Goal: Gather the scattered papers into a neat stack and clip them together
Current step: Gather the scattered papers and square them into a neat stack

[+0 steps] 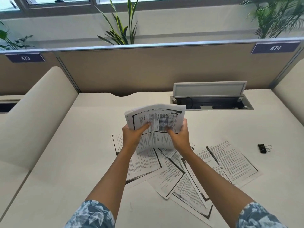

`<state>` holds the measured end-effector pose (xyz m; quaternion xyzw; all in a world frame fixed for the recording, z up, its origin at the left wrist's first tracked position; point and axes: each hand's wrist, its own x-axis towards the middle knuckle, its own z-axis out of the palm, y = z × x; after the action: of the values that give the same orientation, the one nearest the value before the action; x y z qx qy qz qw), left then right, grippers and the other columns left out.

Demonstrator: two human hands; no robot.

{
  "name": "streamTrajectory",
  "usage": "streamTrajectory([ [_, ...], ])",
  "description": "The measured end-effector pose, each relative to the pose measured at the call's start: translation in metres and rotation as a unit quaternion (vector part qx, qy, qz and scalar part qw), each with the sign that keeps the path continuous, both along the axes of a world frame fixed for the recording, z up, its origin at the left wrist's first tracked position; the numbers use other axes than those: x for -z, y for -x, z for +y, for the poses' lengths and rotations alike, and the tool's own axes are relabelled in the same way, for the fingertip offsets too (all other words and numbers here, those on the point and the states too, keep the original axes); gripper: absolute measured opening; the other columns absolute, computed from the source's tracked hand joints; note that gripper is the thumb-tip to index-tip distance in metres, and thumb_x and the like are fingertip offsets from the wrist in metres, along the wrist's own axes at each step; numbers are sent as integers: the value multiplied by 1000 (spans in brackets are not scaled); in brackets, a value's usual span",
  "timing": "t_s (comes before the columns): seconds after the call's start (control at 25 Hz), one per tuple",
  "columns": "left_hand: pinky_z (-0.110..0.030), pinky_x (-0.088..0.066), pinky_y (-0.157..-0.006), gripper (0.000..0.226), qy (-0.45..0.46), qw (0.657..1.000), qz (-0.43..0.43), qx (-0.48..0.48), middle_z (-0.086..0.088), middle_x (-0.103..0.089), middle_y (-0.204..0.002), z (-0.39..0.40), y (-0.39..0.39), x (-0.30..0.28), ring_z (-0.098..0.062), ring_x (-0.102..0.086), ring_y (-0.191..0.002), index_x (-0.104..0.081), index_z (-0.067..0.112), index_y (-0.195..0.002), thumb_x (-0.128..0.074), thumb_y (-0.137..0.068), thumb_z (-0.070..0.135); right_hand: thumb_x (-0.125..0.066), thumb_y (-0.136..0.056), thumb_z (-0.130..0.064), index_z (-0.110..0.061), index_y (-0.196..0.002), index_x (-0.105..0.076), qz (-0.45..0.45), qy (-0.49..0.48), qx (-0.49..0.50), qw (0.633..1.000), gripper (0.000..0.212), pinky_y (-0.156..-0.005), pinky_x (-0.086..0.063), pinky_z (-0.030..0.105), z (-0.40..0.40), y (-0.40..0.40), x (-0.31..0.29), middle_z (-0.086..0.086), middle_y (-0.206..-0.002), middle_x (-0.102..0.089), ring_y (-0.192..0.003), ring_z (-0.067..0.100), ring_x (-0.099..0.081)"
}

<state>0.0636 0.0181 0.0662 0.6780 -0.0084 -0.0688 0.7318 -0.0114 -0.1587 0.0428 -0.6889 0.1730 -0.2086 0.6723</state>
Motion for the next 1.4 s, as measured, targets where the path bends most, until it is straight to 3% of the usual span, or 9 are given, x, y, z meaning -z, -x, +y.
streamTrajectory([
  [0.24,-22,-61,-64,29,-9,1000,6,-22,12,-81,-92,-5,0,0,-7,-77,-85,-76,29,-95,-92,-71,23,-69,-90,-29,-27,-120,-49,18,-7,-4,1000,36,-58,-53,9,0,-3,4,-14,-108,-63,-96,4,-64],
  [0.44,-15,-58,-61,34,-3,998,48,-28,18,-80,-86,-3,9,17,-2,-76,-85,-74,29,-95,-93,-70,16,-70,-90,-31,-19,-128,-54,44,-9,-28,999,43,-63,-54,10,0,6,17,-13,-111,-67,-97,-7,-65],
  [0.6,-8,-54,-57,39,-21,996,78,-23,19,-77,-81,-4,18,28,11,-71,-75,-68,32,-99,-91,-72,16,-55,-100,-27,-9,-130,-56,78,35,-66,994,35,-69,-55,15,-8,8,29,2,-117,-68,-105,14,-65],
  [0.76,-17,-55,-64,28,-50,995,75,-36,14,-73,-93,-3,11,22,-2,-70,-87,-68,33,-97,-87,-77,30,-46,-104,-30,-13,-120,-58,94,76,-52,991,26,-60,-52,10,-7,-4,22,-10,-101,-66,-92,2,-63],
  [0.88,-29,-56,-81,30,-70,991,91,-68,5,-75,-103,6,2,28,-22,-72,-104,-72,26,-108,-83,-81,36,-47,-103,-30,-11,-113,-58,112,135,-48,983,24,-71,-57,28,-1,-15,22,-2,-100,-67,-91,14,-66],
  [1.08,-47,-46,-110,73,-240,942,204,-118,-16,-59,-143,34,-4,60,-37,-54,-133,-52,1,-143,-77,-86,41,-47,-103,-23,-5,-124,-53,256,206,-139,934,28,-76,-43,29,25,-30,42,11,-114,-64,-91,20,-55],
  [1.2,-56,-42,-110,60,-344,899,246,-115,-17,-56,-140,46,-4,76,-40,-47,-133,-62,4,-130,-75,-87,43,-44,-104,-27,-6,-130,-47,345,276,-168,881,34,-89,-47,40,45,-34,55,15,-130,-53,-109,29,-52],
  [1.28,-55,-41,-108,54,-410,867,263,-105,-17,-47,-139,53,-4,82,-39,-39,-134,-64,7,-128,-72,-88,42,-44,-103,-28,-10,-139,-41,386,318,-167,849,40,-104,-37,48,58,-35,63,14,-144,-37,-130,33,-38],
  [1.4,-52,-45,-104,43,-437,848,284,-101,-15,-42,-136,64,-7,89,-37,-35,-130,-68,11,-122,-70,-88,38,-47,-101,-24,-15,-142,-39,411,304,-164,844,43,-107,-31,51,68,-34,69,13,-149,-26,-134,33,-30],
])
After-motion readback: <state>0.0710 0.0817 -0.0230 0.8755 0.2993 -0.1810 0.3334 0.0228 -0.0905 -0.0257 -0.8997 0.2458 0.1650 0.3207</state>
